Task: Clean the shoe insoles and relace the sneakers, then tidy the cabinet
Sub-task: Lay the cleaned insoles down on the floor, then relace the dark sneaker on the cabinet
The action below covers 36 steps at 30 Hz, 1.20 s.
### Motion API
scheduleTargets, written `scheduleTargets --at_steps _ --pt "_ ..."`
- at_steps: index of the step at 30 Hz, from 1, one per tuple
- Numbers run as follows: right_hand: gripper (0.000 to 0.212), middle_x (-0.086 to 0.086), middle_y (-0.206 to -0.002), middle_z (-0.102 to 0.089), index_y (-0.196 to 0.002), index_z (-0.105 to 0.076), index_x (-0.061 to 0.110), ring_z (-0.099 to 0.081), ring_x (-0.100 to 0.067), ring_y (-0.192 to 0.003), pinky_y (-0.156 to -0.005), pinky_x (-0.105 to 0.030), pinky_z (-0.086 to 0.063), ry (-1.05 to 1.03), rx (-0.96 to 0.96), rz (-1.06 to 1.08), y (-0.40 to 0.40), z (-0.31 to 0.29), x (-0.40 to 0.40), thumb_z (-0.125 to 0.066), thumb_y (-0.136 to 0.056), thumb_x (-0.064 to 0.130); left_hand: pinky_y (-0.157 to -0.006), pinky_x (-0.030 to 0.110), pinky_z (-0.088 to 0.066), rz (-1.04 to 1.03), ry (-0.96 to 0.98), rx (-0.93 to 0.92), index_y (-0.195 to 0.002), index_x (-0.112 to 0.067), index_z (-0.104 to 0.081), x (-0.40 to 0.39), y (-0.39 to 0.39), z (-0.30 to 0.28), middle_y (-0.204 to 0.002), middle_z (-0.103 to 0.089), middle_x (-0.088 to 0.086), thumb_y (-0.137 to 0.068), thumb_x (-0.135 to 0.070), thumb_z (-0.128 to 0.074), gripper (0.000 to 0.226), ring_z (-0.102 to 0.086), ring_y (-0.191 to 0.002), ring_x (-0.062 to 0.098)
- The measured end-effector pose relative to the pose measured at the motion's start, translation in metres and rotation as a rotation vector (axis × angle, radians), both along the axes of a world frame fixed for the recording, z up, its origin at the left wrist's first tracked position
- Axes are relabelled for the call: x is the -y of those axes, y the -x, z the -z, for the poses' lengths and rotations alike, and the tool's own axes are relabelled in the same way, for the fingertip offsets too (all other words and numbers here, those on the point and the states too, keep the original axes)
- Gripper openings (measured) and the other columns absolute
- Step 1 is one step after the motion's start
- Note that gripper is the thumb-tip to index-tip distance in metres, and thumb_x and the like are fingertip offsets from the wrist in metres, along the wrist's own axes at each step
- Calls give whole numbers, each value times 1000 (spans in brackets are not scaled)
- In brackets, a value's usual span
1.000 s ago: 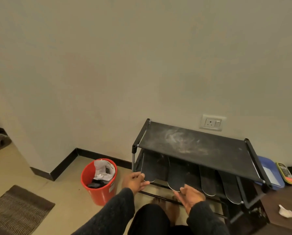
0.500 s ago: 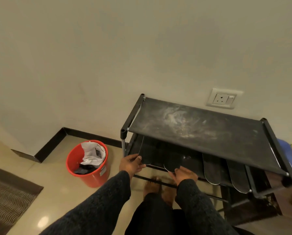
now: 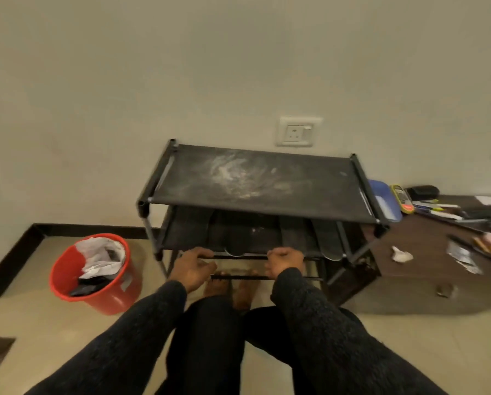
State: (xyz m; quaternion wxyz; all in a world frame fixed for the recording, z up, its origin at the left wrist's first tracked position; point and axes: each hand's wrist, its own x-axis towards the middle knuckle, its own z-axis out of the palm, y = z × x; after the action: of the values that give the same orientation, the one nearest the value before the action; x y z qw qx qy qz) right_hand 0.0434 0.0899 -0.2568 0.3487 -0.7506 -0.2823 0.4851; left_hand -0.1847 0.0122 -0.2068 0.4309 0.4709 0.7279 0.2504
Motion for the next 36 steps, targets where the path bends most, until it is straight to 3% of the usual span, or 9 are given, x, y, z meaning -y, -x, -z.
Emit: scheduleTargets --at_steps 4,9,11,15,18,22,26,29,36 --pt "7 -5 -90 -71 -76 -71 19 -64 -27 -85 -90 -33 -54 -55 321 -68 -72 -64 27 -66 -81 22 -83 32 -59 250 -19 -46 -107 -26 -70 -14 -63 -39 -96 -75 -1 -90 -27 -72 17 -72 -85 12" --pt "25 -4 -88 -67 -81 -65 20 -62 -27 -87 -81 -36 -51 -48 658 -216 -171 -103 30 -67 -78 45 -86 26 -56 534 -96 -181 -102 -29 -74 -37 -147 -59 -93 -74 -10 -88 -36 -71 16 -69 -87 3" --pt "21 -4 -89 -65 -86 -63 22 -62 -25 -85 -81 -40 -53 -77 731 -228 -208 -104 25 -65 -80 41 -88 29 -56 601 -159 -199 -98 -29 -74 -42 -181 -62 -94 -74 -11 -87 -36 -70 14 -68 -89 3" --pt "29 -10 -130 -46 -116 -63 17 -48 -33 -116 -99 -47 -49 3 943 -365 -272 -92 1 -66 -88 24 -91 32 -57 656 -173 -129 -99 -27 -75 -52 -243 -64 -97 -73 -10 -88 -33 -71 13 -67 -92 4" --pt "30 -8 -143 -36 -121 -65 18 -39 -36 -123 -103 -45 -43 151 1100 -478 -295 -84 -12 -65 -91 24 -92 32 -56 707 -139 -91 -99 -29 -74 -60 -269 -65 -98 -73 -12 -89 -34 -72 12 -66 -93 3" --pt "42 -6 -143 -44 -130 -58 15 -38 -34 -129 -108 -47 -40 213 1054 -563 -306 -75 -22 -67 -90 26 -92 29 -54 739 -129 -82 -103 -25 -75 -72 -281 -65 -103 -72 -9 -91 -31 -70 14 -65 -96 4" --pt "41 -11 -136 -52 -129 -57 10 -45 -29 -129 -111 -39 -37 212 1035 -572 -311 -78 -30 -68 -92 22 -77 15 -46 736 -115 -93 -110 -21 -73 -79 -279 -67 -109 -71 -6 -95 -29 -67 18 -63 -97 3" --pt "34 -15 -126 -59 -120 -63 9 -57 -30 -115 -103 -41 -48 200 909 -440 -317 -76 -27 -70 -88 17 -70 11 -41 731 -112 -102 -109 -22 -72 -77 -276 -72 -108 -69 -8 -95 -29 -66 17 -61 -94 1" --pt "3 -4 -99 -68 -89 -70 20 -63 -18 -92 -87 -38 -56 -83 731 -237 -320 -132 2 -71 -86 21 -90 27 -54 741 -147 -88 -105 -25 -71 -58 -277 -108 -100 -69 -11 -95 -29 -67 12 -64 -93 2"
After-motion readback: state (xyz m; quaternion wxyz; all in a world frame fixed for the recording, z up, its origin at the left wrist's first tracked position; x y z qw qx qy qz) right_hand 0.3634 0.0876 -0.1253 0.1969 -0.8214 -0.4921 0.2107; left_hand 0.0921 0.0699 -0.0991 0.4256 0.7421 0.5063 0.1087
